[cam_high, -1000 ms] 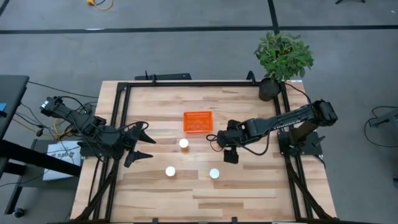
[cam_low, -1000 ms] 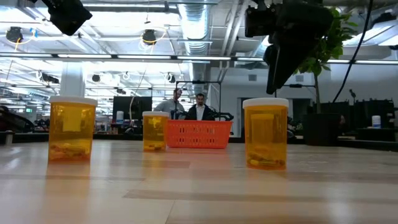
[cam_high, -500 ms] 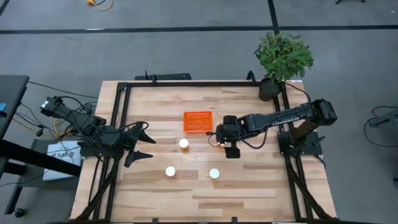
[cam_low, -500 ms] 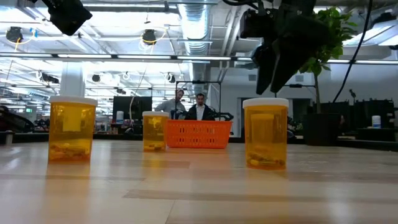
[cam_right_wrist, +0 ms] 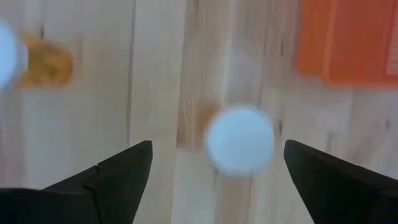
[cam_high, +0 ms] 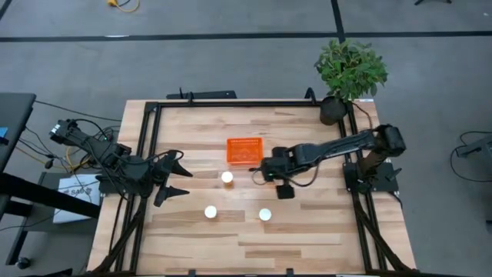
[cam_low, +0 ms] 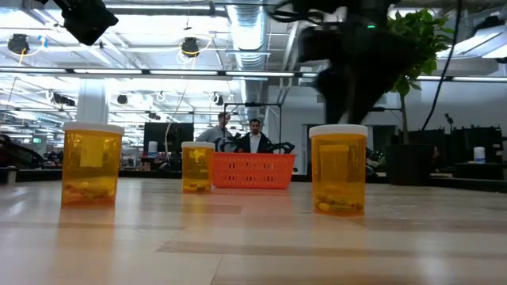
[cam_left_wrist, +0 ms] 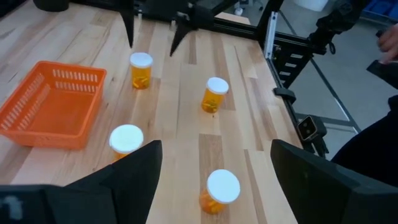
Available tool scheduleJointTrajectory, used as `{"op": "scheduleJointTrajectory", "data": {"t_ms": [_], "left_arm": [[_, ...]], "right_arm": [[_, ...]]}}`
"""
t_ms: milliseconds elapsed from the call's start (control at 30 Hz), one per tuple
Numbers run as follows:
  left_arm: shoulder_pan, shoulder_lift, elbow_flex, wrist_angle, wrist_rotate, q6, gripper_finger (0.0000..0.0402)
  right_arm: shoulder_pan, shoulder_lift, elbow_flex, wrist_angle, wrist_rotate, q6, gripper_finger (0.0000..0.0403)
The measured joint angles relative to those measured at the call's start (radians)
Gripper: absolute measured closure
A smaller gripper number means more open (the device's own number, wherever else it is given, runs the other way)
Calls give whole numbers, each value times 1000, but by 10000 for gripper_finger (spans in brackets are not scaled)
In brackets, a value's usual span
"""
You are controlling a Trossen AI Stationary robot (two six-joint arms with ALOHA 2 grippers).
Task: Pick and place pill bottles into a basket
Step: Put the orange pill bottle into the orange bin
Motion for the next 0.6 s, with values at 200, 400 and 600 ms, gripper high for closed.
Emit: {"op": "scheduleJointTrajectory", "data": {"t_ms": [200, 400, 600], "left_arm": [[0, 7, 0, -6, -4, -13, 111], [0, 31, 0, -18, -2, -28, 111], [0, 57, 0, -15, 1, -32, 111]], "right_arm": [[-4, 52, 75, -105, 4, -72, 46], [-24, 54, 75, -76, 4, -131, 46], [-28, 74, 75, -58, 0, -170, 46]]}}
